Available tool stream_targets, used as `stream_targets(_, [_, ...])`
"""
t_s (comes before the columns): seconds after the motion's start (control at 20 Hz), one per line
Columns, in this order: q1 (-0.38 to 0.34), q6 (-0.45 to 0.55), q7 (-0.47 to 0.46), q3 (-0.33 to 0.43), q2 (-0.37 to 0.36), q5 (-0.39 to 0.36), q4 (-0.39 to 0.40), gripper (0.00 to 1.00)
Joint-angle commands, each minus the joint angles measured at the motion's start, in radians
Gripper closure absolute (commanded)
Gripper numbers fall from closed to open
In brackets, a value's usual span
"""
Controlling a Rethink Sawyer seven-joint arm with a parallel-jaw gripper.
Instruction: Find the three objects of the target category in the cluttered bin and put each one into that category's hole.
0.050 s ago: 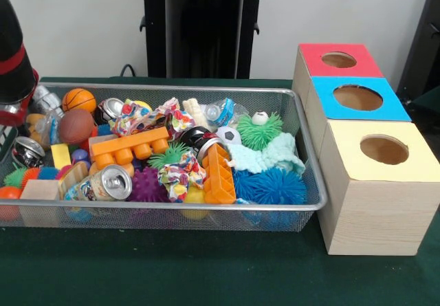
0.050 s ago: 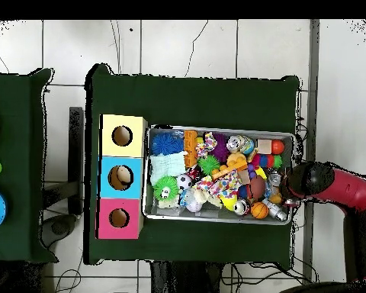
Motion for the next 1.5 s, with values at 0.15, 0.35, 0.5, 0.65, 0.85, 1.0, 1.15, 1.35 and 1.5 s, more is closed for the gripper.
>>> stream_targets(0.15, [-0.074,-0.044,0.025,0.065,0.049,0.02,0.141,1.0])
stream_targets(0.35, [-0.098,0.034,-0.03,0.102,0.028,0.057,0.181,1.0])
stream_targets(0.5, [-0.101,0.05,-0.034,0.114,0.009,0.066,0.197,1.0])
stream_targets(0.65, [-0.088,0.04,-0.007,0.123,-0.022,0.078,0.231,1.0])
stream_targets(0.85, [-0.06,0.049,0.033,0.12,-0.133,0.092,0.309,1.0])
stream_targets(1.0, [-0.034,0.049,0.061,0.117,-0.211,0.104,0.354,1.0])
stream_targets(1.15, [-0.03,0.023,0.108,0.15,-0.255,0.161,0.408,1.0])
stream_targets(1.35, [-0.02,-0.032,0.124,0.176,-0.29,0.198,0.454,1.0])
stream_targets(1.5, [-0.013,-0.074,0.127,0.189,-0.314,0.222,0.487,1.0])
